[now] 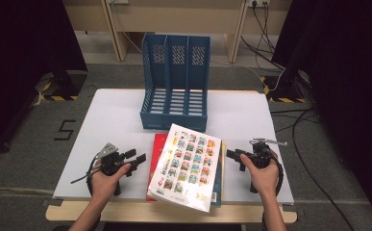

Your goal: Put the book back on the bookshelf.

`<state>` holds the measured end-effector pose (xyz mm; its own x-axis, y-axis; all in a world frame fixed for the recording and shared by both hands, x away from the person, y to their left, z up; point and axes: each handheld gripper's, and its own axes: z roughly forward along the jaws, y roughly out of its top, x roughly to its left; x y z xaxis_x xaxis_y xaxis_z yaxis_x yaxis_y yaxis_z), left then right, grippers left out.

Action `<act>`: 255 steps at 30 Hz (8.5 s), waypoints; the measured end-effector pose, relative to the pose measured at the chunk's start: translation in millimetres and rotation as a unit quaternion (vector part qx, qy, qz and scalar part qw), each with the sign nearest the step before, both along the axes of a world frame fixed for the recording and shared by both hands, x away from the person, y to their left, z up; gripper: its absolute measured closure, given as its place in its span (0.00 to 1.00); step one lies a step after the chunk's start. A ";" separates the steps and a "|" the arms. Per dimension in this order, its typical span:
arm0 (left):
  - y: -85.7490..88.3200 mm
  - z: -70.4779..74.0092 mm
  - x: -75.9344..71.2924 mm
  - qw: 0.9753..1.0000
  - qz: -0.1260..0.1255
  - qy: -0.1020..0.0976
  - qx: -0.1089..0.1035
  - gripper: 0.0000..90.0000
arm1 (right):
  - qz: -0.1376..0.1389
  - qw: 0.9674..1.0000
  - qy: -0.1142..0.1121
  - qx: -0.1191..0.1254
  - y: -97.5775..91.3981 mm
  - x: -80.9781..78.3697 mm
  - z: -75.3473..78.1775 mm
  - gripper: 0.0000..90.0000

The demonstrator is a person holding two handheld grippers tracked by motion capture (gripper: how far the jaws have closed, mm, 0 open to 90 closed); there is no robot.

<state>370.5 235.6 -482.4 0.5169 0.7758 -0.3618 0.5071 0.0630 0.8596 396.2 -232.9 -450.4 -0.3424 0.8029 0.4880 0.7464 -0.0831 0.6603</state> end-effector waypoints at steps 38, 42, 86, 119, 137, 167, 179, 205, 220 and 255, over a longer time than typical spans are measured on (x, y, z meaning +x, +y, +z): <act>-68.7 20.1 18.8 0.991 -0.098 0.033 0.079 0.53 | 0.044 0.991 0.125 0.021 41.8 74.7 1.2 0.46; -69.0 20.7 19.5 0.990 -0.104 0.036 0.083 0.55 | 0.049 0.989 0.136 0.034 41.9 79.4 0.6 0.46; -65.0 14.7 17.7 0.989 -0.096 0.051 0.105 0.59 | 0.106 0.982 0.154 0.041 79.2 76.4 41.2 0.75; -22.8 74.8 -2.4 0.996 -0.029 -0.045 0.069 0.38 | 0.130 0.991 0.032 0.017 187.9 77.8 128.3 0.82; -30.0 92.7 -10.8 0.996 -0.036 -0.062 0.056 0.33 | 0.147 0.989 -0.022 0.015 236.1 85.6 143.3 0.82; -61.6 98.8 -3.3 0.991 0.003 -0.095 0.099 0.30 | 0.124 0.988 -0.088 -0.003 274.1 85.2 155.6 0.82; -40.4 88.9 0.9 0.987 0.052 -0.095 0.115 0.31 | 0.150 0.982 -0.118 0.005 289.5 69.6 174.7 0.79; -16.8 64.7 6.4 0.975 0.124 -0.100 0.153 0.39 | 0.157 0.982 -0.094 -0.036 309.8 61.0 158.6 0.80; -21.2 76.0 18.2 0.960 0.167 -0.122 0.187 0.26 | 0.147 0.985 -0.080 -0.033 317.2 57.0 156.9 0.80; -24.4 86.2 25.3 0.958 0.174 -0.116 0.195 0.36 | 0.130 0.987 -0.085 -0.045 329.0 47.6 159.3 0.75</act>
